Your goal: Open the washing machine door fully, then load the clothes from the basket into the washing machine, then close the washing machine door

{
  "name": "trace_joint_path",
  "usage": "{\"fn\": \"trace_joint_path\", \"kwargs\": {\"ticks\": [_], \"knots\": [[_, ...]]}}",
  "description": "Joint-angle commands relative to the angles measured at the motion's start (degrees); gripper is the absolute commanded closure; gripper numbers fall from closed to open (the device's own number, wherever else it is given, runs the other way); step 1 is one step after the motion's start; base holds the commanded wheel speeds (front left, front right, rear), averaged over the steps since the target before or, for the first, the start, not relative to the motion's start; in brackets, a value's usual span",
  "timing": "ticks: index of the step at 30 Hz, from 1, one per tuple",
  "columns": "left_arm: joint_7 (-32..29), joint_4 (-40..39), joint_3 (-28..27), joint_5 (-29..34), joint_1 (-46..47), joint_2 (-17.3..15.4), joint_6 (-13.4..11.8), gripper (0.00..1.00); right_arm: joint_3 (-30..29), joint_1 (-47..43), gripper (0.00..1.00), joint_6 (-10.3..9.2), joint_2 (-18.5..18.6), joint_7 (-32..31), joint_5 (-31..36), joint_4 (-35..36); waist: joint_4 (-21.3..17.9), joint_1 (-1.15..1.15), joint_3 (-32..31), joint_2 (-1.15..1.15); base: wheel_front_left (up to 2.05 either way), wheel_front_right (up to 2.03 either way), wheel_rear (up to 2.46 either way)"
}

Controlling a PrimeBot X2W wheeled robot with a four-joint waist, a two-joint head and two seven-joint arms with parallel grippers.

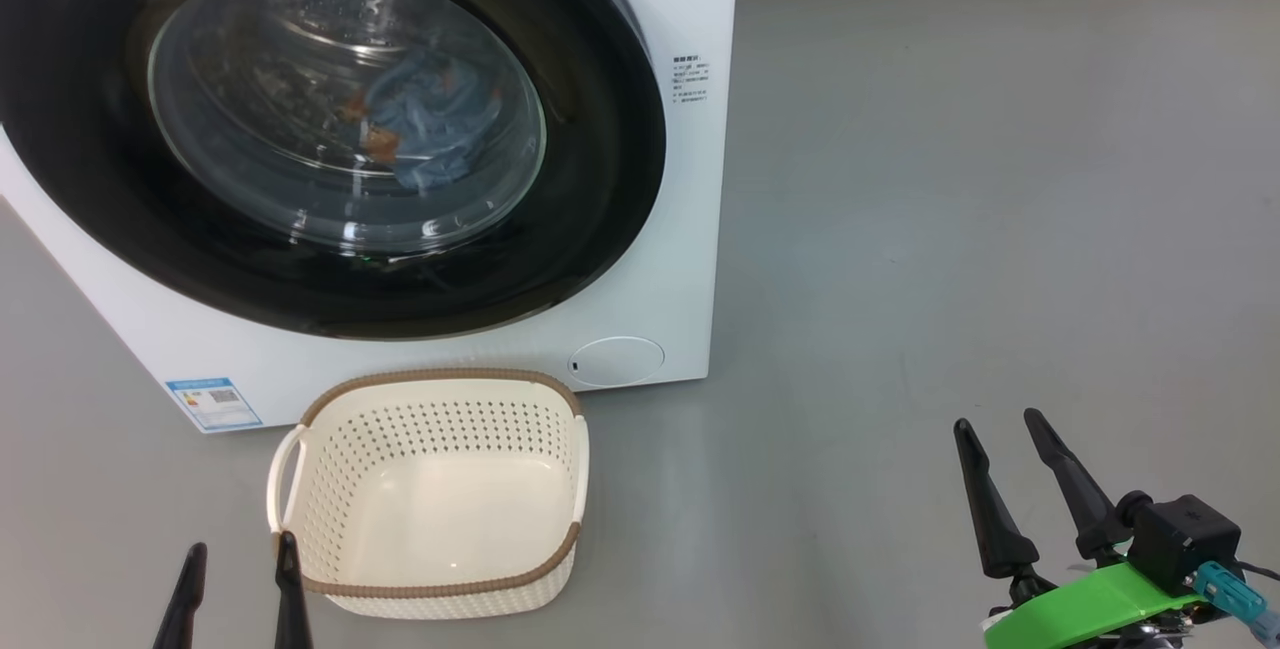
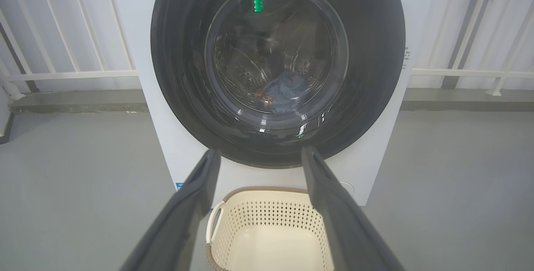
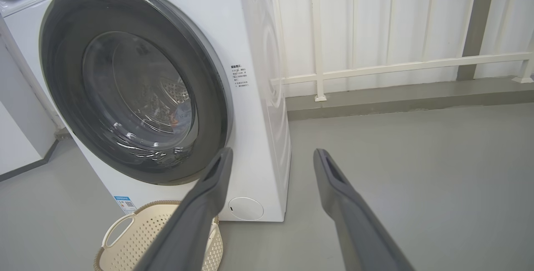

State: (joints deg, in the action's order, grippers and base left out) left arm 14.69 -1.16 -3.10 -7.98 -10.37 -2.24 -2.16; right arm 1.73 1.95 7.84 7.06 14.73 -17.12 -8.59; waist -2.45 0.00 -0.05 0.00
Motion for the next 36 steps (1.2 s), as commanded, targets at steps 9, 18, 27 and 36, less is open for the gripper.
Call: {"fn": "trace_joint_path", "kwargs": {"ticks": [9,18,27,36], "knots": [[0.31,-0.48,-1.31,-0.57,0.50,-0.64,0.46,0.00,1.70,0.02,0.00,-0.35,0.45,0.27,0.49,0.94,0.37,0.00,-0.33,0.00,0.00,0.00,0.00],[-0.80,3.71,0.60,-2.88,0.22,0.78,0.68,1.00,0.15,-0.70,1.00,0.01,-0.51,-0.58,-2.39,-2.82,0.45,0.03,-0.34,0.00,0.00,0.00,0.00],[-2.28,4.49,0.34,-8.89,1.34,0.68,1.34,1.00,-0.39,-0.37,1.00,-0.02,-0.71,-2.06,-7.84,-3.01,0.60,0.01,-0.29,0.00,0.00,0.00,0.00],[-3.78,5.35,0.05,-14.92,2.57,0.57,2.01,1.00,-0.96,0.03,1.00,-0.04,-0.93,-3.54,-13.28,-3.23,0.75,0.00,-0.24,0.00,0.00,0.00,0.00]]}}
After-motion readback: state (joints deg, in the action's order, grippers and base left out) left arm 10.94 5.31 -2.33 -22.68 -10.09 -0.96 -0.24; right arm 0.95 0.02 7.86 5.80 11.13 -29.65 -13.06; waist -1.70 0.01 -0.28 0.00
